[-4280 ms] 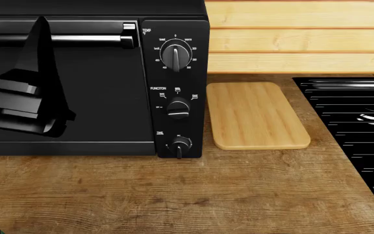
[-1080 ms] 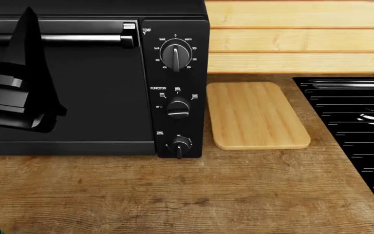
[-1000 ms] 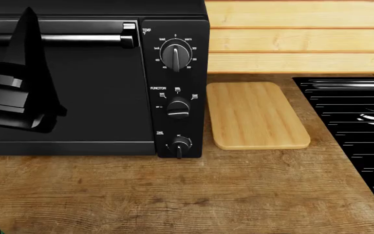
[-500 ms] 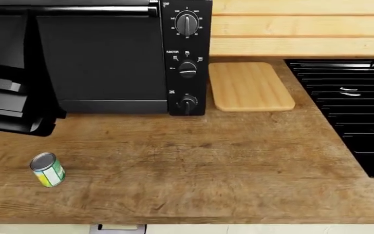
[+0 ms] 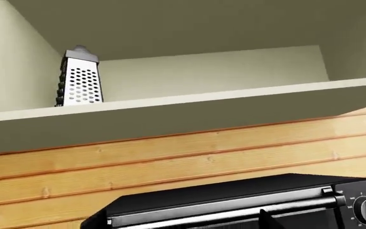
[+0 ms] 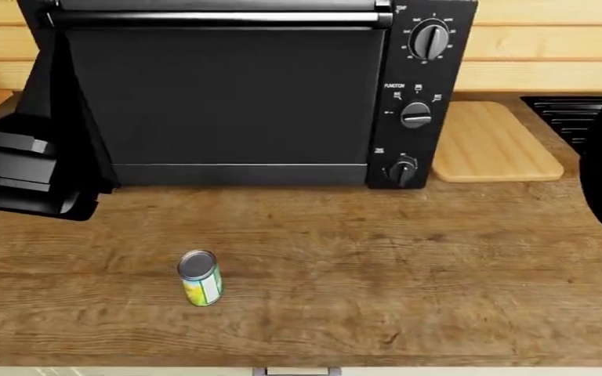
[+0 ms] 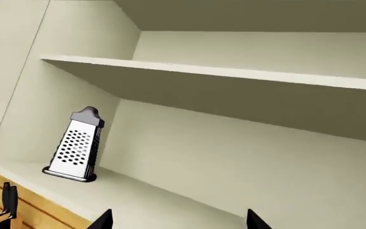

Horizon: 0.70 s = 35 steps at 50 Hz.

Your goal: Pick the cans from the counter and place them in their designated side in the cabinet.

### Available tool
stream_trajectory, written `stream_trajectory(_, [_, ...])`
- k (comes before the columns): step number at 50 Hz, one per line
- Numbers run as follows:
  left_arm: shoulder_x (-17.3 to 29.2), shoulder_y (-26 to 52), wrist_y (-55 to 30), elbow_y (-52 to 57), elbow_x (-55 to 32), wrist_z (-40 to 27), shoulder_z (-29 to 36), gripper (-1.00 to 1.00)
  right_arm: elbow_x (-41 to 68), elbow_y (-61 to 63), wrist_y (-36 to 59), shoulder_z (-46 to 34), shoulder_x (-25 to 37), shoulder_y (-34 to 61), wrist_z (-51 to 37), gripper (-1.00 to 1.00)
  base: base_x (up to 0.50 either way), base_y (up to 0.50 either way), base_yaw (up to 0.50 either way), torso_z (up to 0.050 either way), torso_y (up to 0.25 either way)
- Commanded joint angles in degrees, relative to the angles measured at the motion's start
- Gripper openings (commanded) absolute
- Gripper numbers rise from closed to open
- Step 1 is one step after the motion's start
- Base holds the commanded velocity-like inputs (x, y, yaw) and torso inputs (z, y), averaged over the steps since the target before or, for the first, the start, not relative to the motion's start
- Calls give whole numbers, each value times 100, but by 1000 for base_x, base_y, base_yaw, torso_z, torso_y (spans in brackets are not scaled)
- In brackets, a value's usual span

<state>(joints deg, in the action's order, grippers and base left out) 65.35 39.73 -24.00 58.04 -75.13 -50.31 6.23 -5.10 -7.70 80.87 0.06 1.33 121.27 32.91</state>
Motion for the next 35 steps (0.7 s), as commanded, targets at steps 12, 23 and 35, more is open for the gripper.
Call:
stream_trajectory(12, [-180, -250, 11, -11, 364, 101, 192, 100, 3524, 1234, 911, 33, 1082, -1245, -2373, 100, 45, 2, 500, 0, 0])
stream_trajectory(23, [-238, -188, -53, -37, 415, 110, 315, 100, 7366, 1316, 886, -127, 1835, -1802, -4604, 100, 34, 17, 364, 0, 0])
stream_trajectory(35, [-274, -199, -61, -71, 486, 148, 390, 100, 9522, 1410, 819, -511, 2356, -2126, -5410, 100, 0, 0, 0, 0, 0])
